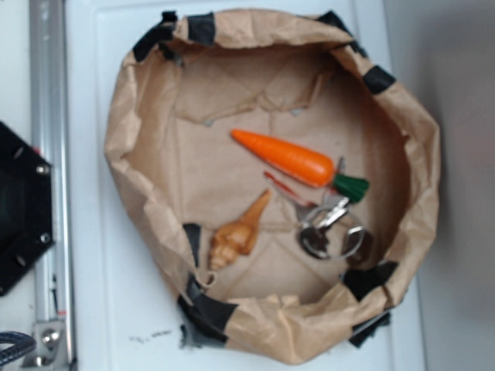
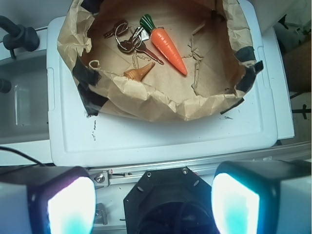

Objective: Grab the carrot.

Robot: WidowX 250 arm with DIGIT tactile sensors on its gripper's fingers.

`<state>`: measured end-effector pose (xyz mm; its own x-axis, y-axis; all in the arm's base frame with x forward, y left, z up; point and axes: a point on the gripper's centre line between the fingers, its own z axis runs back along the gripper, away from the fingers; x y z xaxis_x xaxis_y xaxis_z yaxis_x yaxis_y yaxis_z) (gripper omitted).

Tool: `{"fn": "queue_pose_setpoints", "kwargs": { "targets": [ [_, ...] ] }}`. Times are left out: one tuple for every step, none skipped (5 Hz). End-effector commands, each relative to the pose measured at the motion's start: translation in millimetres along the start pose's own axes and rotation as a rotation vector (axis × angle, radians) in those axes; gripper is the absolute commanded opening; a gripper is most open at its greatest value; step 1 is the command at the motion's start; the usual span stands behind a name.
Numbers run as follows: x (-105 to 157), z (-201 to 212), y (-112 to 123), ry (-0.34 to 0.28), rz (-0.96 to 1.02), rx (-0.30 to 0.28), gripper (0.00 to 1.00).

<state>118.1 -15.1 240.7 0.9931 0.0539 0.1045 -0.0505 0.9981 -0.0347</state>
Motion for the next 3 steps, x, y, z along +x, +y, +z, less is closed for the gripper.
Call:
{"fn": "queue_pose_setpoints", "kwargs": {
  "targets": [
    [0,0,0,0.000,0.000,0.000,1.00],
    [49,-24,23,-0.085,-0.129,-0.045,1.00],
    [98,-49,39,-0.111,-0.124,-0.076,1.00]
  ]
}}
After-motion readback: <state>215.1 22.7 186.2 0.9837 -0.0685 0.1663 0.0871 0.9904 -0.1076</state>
